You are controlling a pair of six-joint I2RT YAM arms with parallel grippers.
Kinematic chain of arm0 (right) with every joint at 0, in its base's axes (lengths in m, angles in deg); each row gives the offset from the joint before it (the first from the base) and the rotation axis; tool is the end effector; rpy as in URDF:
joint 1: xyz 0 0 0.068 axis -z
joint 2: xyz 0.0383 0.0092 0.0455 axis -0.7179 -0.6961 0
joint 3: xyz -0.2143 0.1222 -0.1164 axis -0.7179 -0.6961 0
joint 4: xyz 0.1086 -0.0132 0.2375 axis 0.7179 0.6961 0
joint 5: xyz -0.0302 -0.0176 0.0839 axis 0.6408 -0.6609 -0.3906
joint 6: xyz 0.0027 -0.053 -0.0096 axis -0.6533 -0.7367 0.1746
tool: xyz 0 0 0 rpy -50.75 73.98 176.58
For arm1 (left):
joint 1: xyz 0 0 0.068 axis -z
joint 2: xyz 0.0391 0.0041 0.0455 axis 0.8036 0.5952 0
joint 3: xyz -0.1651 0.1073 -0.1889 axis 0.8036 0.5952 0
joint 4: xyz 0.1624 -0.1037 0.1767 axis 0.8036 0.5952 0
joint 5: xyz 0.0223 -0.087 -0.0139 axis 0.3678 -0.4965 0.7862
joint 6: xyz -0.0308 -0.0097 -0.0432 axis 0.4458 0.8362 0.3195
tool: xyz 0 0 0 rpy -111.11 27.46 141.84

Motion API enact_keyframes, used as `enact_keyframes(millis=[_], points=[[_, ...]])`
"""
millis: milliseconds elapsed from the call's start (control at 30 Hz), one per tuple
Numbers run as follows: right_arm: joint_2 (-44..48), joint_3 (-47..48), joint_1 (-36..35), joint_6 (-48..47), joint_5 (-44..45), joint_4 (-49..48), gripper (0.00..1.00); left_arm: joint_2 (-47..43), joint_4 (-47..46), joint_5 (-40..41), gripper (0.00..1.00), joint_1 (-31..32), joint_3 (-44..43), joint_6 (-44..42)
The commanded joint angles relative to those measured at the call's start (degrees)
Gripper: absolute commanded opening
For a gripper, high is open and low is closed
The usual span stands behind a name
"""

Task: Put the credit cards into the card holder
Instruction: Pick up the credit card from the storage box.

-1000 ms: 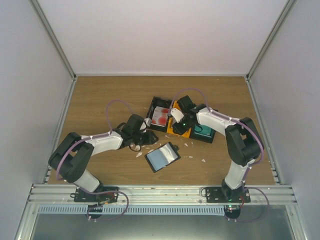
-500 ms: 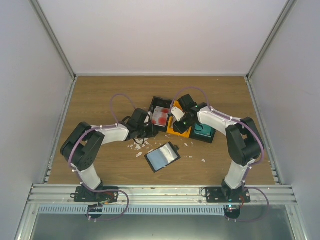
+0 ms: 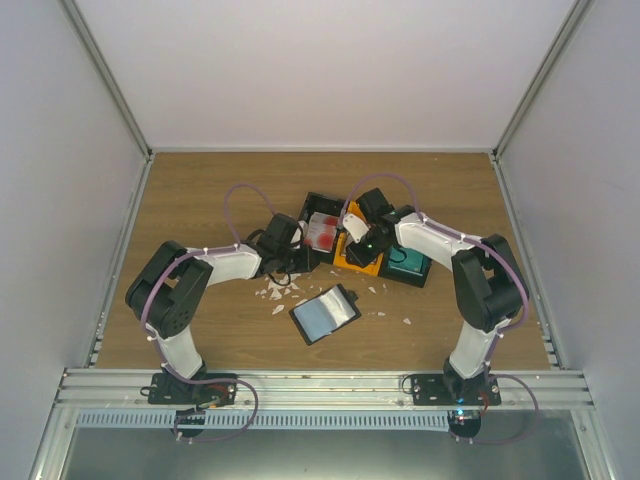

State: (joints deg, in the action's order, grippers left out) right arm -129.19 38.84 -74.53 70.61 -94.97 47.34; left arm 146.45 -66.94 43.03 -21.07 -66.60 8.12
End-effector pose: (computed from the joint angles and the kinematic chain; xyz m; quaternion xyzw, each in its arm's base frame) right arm 0.3045 0.1774 0.1820 -0.3334 0.9179 0.1633 0.1398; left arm 0.2844 -0.1921 0.1426 0.0241 0.9347 -0.2912 0.2023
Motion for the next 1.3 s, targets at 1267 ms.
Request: enact_keyframes(millis=[1267], points=[[4.3,-0.5,0.4,0.3,-3.0,1.4,0.16,2.1,0.0,0.9,0.28,-0.8,-2.7,-1.8]])
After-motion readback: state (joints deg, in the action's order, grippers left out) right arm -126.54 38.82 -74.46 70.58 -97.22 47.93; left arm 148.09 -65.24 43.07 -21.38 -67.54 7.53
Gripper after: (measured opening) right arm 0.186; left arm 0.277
